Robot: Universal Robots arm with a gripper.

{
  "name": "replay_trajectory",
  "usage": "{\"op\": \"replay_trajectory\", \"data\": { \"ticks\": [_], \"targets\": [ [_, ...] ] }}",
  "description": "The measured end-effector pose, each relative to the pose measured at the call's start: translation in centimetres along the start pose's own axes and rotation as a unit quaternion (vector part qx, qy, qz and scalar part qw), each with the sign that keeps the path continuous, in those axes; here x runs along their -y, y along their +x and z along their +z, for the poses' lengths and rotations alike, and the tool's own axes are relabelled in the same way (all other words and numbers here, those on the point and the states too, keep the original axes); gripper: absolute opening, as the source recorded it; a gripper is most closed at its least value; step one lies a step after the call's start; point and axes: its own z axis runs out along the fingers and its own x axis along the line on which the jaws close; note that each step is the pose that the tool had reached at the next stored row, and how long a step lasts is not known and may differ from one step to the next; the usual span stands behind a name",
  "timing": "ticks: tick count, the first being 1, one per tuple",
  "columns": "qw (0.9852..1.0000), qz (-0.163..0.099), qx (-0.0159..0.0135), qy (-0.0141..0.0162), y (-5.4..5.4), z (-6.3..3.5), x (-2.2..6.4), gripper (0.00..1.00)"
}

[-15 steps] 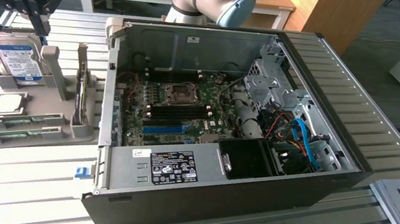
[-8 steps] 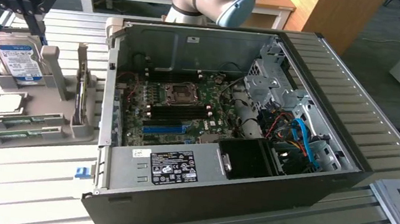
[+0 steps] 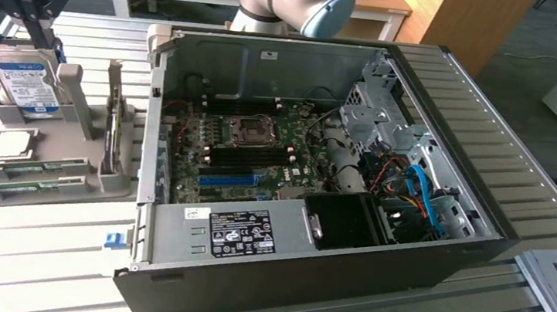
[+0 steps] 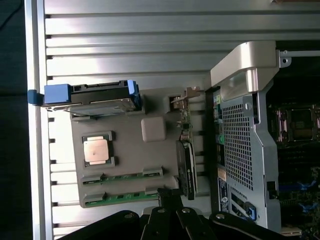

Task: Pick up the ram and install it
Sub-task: 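Reach for the ram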

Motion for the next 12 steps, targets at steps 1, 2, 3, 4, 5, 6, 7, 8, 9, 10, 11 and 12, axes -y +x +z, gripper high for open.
{"op": "replay_trajectory", "data": {
  "ticks": [1, 2, 3, 4, 5, 6, 7, 8, 9, 10, 11, 12],
  "targets": [
    [1.0000, 0.000, 0.0001, 0.0000, 0.1, 0.00, 0.01, 0.10],
    [1.0000, 0.000, 0.0000, 0.0000, 0.2, -0.01, 0.02, 0.10],
    [1.0000, 0.000, 0.0001, 0.0000, 0.3, -0.01, 0.03, 0.10],
    [1.0000, 0.000, 0.0000, 0.0000, 0.5, -0.01, 0.03, 0.10],
    [1.0000, 0.000, 0.0000, 0.0000, 0.6, -0.02, 0.04, 0.10],
    [1.0000, 0.000, 0.0000, 0.0000, 0.7, -0.02, 0.05, 0.10],
    [1.0000, 0.000, 0.0001, 0.0000, 0.8, -0.02, 0.06, 0.10],
    [1.0000, 0.000, 0.0001, 0.0000, 0.9, -0.03, 0.07, 0.10],
    [1.0000, 0.000, 0.0000, 0.0000, 1.0, -0.03, 0.08, 0.10],
    [1.0000, 0.000, 0.0000, 0.0000, 1.2, -0.03, 0.09, 0.10],
    [1.0000, 0.000, 0.0000, 0.0000, 1.3, -0.04, 0.10, 0.10],
    [1.0000, 0.000, 0.0000, 0.0000, 1.4, -0.04, 0.11, 0.10]
  ]
}}
